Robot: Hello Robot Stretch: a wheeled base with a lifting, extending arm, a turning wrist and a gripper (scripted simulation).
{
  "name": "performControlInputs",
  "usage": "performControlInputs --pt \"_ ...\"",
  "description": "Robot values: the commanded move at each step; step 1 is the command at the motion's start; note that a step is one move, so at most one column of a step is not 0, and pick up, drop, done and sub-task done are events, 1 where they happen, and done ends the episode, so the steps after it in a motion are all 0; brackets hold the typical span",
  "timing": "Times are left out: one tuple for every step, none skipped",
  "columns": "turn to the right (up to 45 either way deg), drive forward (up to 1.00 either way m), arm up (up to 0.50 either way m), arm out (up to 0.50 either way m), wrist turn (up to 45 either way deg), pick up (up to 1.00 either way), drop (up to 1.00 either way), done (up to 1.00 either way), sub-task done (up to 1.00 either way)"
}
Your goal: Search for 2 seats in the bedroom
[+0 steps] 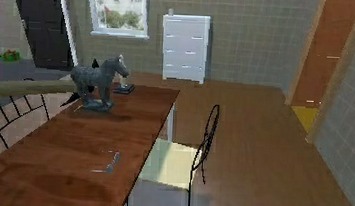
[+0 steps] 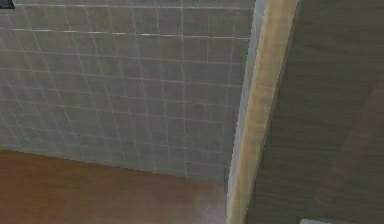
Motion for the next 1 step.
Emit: performControlInputs --pt "0.0 0.0 0.0 0.0 0.0 0.0 0.0 0.0 1.0"
